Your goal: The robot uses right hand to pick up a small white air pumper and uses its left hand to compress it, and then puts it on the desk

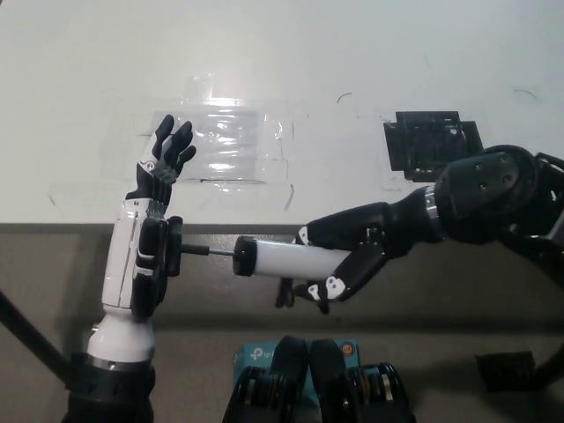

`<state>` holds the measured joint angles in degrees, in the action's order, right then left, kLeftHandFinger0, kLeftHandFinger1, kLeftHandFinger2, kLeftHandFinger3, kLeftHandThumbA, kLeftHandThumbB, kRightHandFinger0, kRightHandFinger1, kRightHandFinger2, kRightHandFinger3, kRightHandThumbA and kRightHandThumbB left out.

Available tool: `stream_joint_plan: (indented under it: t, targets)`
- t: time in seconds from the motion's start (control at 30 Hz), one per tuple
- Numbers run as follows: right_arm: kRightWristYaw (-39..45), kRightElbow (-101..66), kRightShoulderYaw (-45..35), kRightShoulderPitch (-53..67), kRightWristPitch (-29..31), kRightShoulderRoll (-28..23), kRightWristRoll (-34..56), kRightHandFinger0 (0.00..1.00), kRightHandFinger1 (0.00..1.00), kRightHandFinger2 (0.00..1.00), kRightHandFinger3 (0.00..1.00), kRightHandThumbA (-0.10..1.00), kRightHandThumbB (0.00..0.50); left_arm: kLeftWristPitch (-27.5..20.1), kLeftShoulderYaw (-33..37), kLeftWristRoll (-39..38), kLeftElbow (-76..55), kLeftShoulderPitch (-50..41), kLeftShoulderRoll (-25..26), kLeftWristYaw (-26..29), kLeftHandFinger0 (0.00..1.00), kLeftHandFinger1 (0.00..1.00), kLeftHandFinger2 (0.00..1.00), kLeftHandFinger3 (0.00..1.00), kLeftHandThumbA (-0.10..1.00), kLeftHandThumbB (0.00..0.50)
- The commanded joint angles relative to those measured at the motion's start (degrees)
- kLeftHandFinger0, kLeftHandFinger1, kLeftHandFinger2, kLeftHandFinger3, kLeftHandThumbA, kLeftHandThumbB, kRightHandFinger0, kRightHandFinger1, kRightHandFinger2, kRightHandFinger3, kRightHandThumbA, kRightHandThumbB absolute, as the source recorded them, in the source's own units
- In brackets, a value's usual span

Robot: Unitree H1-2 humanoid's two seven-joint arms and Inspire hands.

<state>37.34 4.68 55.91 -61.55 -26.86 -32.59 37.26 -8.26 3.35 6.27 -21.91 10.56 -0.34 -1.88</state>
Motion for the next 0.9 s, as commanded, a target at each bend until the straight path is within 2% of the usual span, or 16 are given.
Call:
stream_joint_plan:
  t: [0.0,0.03,0.1,0.23,0.47,0.53,0.6,0.77,0.87]
  targets:
    - [-0.4,0.3,0.1,-5.0,-0.1,1.5,-0.2,0.0,0.37,0.7,0.55,-0.1,0.176,-0.5,0.6,0.3,-1.6,0.1,-0.7,0.3,1.0,1.0,1.0,1.0,1.0,0.33]
    - [-0.1,0.7,0.2,-5.4,-0.1,2.0,0.0,0.0,0.36,0.68,0.57,-0.1,0.17,-0.4,0.6,0.4,-1.7,0.0,-0.7,0.3,1.0,1.0,1.0,1.0,1.0,0.33]
    - [0.0,1.5,0.8,-6.2,-0.1,2.8,0.2,0.0,0.32,0.67,0.45,-0.1,0.159,-0.4,0.6,0.1,-1.7,0.1,-0.8,0.3,1.0,1.0,1.0,1.0,1.0,0.329]
    - [1.0,3.0,0.7,-7.2,-0.1,4.2,0.2,0.0,0.31,0.67,0.39,-0.1,0.158,-1.1,0.7,-0.1,-1.3,0.2,-0.8,0.2,1.0,1.0,1.0,1.0,1.0,0.31]
    - [1.2,4.4,1.4,-9.2,-0.1,5.7,-0.9,0.0,0.29,0.65,0.41,-0.1,0.131,-0.7,0.4,-0.5,-1.4,0.3,-0.7,0.0,1.0,1.0,1.0,1.0,1.0,0.312]
    - [1.2,4.5,1.3,-9.4,-0.1,6.1,-0.9,0.0,0.29,0.66,0.46,-0.1,0.139,-0.8,0.4,-0.7,-1.2,0.2,-0.8,-0.1,1.0,1.0,1.0,1.0,1.0,0.31]
    - [1.0,4.3,1.3,-9.6,-0.1,6.1,-1.1,0.0,0.34,0.69,0.55,-0.1,0.144,-0.8,0.4,-0.4,-1.0,0.2,-0.8,0.0,1.0,1.0,1.0,1.0,1.0,0.31]
    - [-0.2,3.5,2.0,-9.9,-0.1,5.2,0.2,0.0,0.38,0.68,0.63,-0.1,0.146,-0.8,0.2,-0.6,-0.8,-0.2,-0.7,0.0,1.0,1.0,1.0,1.0,1.0,0.317]
    - [-0.3,2.9,2.0,-9.5,-0.1,3.8,0.1,0.0,0.27,0.59,0.32,-0.1,0.169,-1.1,-0.6,0.4,-0.7,-0.3,-0.1,0.4,1.0,1.0,1.0,1.0,1.0,0.323]
